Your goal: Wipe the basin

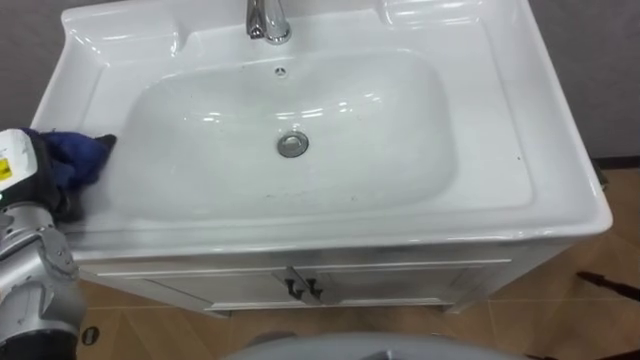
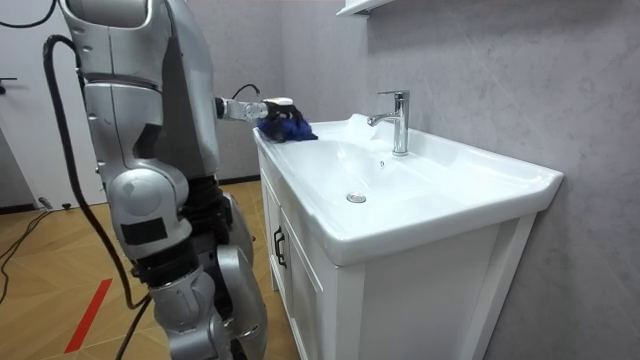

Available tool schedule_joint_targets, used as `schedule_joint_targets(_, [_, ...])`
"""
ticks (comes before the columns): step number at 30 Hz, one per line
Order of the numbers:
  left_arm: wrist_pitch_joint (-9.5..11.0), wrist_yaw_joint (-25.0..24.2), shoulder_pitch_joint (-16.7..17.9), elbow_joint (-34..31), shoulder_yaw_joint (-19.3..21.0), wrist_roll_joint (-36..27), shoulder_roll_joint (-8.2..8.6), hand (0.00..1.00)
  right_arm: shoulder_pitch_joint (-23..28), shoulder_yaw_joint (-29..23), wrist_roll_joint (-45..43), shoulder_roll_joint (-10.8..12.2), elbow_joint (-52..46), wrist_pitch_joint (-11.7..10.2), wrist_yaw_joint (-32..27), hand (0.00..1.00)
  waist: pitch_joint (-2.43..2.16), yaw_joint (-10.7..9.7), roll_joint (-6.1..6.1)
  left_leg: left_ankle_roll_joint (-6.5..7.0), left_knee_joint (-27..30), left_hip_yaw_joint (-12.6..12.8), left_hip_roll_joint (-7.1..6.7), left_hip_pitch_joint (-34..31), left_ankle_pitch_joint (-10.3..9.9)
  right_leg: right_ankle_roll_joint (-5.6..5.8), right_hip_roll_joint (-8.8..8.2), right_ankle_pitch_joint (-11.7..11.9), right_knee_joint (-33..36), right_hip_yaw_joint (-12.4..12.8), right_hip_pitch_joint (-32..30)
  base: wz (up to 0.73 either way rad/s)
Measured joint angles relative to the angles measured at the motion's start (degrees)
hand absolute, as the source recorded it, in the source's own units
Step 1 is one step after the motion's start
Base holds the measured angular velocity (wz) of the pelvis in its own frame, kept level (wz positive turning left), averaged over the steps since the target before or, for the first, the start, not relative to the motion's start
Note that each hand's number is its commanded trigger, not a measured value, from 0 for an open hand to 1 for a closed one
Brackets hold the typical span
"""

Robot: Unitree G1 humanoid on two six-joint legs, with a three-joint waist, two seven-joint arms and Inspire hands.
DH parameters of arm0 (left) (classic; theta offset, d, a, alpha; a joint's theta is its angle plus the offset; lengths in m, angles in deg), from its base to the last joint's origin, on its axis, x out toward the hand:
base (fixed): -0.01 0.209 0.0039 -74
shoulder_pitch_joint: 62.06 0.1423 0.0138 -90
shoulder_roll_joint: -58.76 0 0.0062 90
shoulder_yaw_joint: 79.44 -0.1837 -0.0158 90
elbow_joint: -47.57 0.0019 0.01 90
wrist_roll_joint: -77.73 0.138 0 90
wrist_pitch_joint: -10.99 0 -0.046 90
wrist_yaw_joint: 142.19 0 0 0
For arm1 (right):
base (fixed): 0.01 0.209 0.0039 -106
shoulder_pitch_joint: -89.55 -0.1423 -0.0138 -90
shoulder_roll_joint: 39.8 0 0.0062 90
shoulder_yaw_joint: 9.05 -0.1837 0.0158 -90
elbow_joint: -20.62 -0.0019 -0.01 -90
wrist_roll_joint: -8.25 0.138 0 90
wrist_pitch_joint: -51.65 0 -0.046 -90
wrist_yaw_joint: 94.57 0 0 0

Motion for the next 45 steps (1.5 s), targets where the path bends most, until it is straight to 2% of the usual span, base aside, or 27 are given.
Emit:
schedule_joint_targets(2, [0.00,-0.62,-0.09,-2.34,0.01,-4.12,0.08,0.00,-0.22,-0.02,-0.04,0.11,0.01,0.03,-0.04,0.00,0.08,0.03,-0.27,0.05,-0.03,0.00,-0.16,-0.17,0.06,0.05,-0.18,-0.03,0.02,-0.01,-0.12,0.00])
schedule_joint_targets(6, [0.53,-1.26,-0.13,-6.92,0.00,-7.66,0.47,0.00,-0.79,0.05,0.02,0.51,0.49,-0.02,0.15,0.00,0.18,0.04,-1.06,0.06,0.47,0.01,-0.30,-0.42,0.06,0.18,-0.33,-0.06,0.00,-0.12,0.00,0.00])
schedule_joint_targets(11, [1.71,-1.51,-0.86,-10.58,0.00,-7.96,0.47,0.00,-0.71,0.05,0.08,0.54,0.42,-0.02,0.79,0.00,0.28,0.06,-1.58,0.07,1.01,0.03,-0.30,-1.02,0.06,0.26,-0.35,-0.11,-0.08,-0.05,-0.13,0.02])
schedule_joint_targets(17, [1.87,-1.58,-2.08,-13.61,0.00,-8.59,0.47,0.00,-0.60,0.07,0.13,0.82,0.42,-0.01,1.92,0.00,0.23,-0.03,-1.19,0.07,1.73,0.65,-0.35,-1.00,0.05,0.36,-0.45,-0.18,-0.09,0.71,-0.22,-0.05])
schedule_joint_targets(21, [2.08,-1.57,-2.95,-13.68,-0.06,-11.11,0.48,0.00,-0.64,0.56,1.03,0.88,0.13,-0.04,1.63,0.00,-0.06,-0.40,-0.64,0.07,1.75,0.79,-0.34,-0.92,0.05,0.35,-0.47,-0.17,0.13,1.00,0.04,-0.04])
schedule_joint_targets(25, [2.30,-1.52,-3.18,-13.69,-0.15,-14.83,0.52,0.00,-0.64,1.94,0.64,0.94,-0.44,-0.10,0.78,0.00,0.30,-1.44,-0.25,0.08,1.74,1.40,-0.34,-0.81,0.05,0.34,-0.61,-0.18,1.07,1.44,-0.21,-0.03])
schedule_joint_targets(26, [2.68,-1.52,-3.18,-13.69,-0.15,-15.54,0.52,0.00,-0.63,2.07,0.13,0.98,-0.55,-0.15,0.72,0.00,0.58,-1.66,-0.47,0.08,1.75,1.40,-0.36,-0.79,0.04,0.34,-0.63,-0.20,1.12,1.53,-0.28,-0.06])
schedule_joint_targets(29, [4.54,-1.44,-3.34,-13.69,-0.14,-15.69,0.51,0.00,-0.43,2.06,-0.10,1.57,-0.53,-0.17,0.67,0.00,0.66,-1.77,-0.58,0.21,1.87,1.46,-0.37,-0.82,-0.03,0.38,-0.65,-0.58,1.00,1.64,-0.57,0.01])
schedule_joint_targets(32, [5.83,-1.43,-3.35,-13.69,-0.13,-15.76,0.51,0.00,-0.41,2.07,0.04,1.86,-0.53,-0.17,0.60,0.00,0.63,-1.42,-0.61,0.24,1.91,1.46,-0.35,-0.93,-0.05,0.36,-0.64,-0.60,1.19,1.79,-0.97,0.00])
schedule_joint_targets(36, [6.37,-0.63,-3.47,-13.69,0.34,-15.53,0.43,0.00,-0.45,1.98,0.01,1.84,-0.44,-0.18,0.59,0.00,0.51,-0.82,-0.48,0.45,2.57,1.43,-0.34,-1.02,-0.20,0.37,-0.64,-0.60,1.27,2.08,-0.98,-0.04])
schedule_joint_targets(39, [7.09,0.40,-4.53,-14.11,2.16,-14.97,0.40,0.00,0.09,1.40,-0.14,1.82,-0.23,-0.18,0.68,0.00,0.39,0.30,-0.34,0.47,2.97,1.20,-0.34,-1.08,-0.22,0.34,-0.55,-0.55,1.12,2.40,-0.82,-0.04])
schedule_joint_targets(41, [7.15,2.65,-4.85,-15.47,4.22,-15.05,-0.07,0.00,0.80,0.15,-0.09,1.83,-0.50,-0.16,0.76,0.00,0.12,0.89,-0.03,0.47,2.99,1.20,-0.37,-0.96,-0.22,0.36,-0.54,-0.54,0.93,2.40,-0.48,0.00])
schedule_joint_targets(43, [7.61,4.42,-4.99,-15.58,5.89,-15.69,-1.24,0.00,1.17,-0.27,-0.55,1.61,-0.55,-0.14,0.76,0.00,-0.17,1.51,0.49,0.48,2.99,1.21,-0.38,-0.72,-0.23,0.30,-0.56,-0.42,1.09,2.36,-0.01,-0.03])
schedule_joint_targets(44, [7.87,5.12,-4.99,-15.29,7.03,-16.78,-2.80,0.00,1.30,-0.29,-0.55,1.26,-0.52,-0.07,0.77,0.00,-0.15,1.93,0.86,0.47,2.90,1.12,-0.37,-0.32,-0.23,0.23,-0.56,-0.33,1.20,2.25,0.44,0.00])
schedule_joint_targets(45, [7.87,5.52,-5.00,-15.05,7.54,-17.24,-3.57,0.00,1.41,-0.25,-0.53,1.13,-0.53,-0.07,0.76,0.00,-0.09,1.92,1.06,0.48,2.84,0.99,-0.38,-0.08,-0.23,0.24,-0.55,-0.33,1.07,2.01,0.87,0.07])
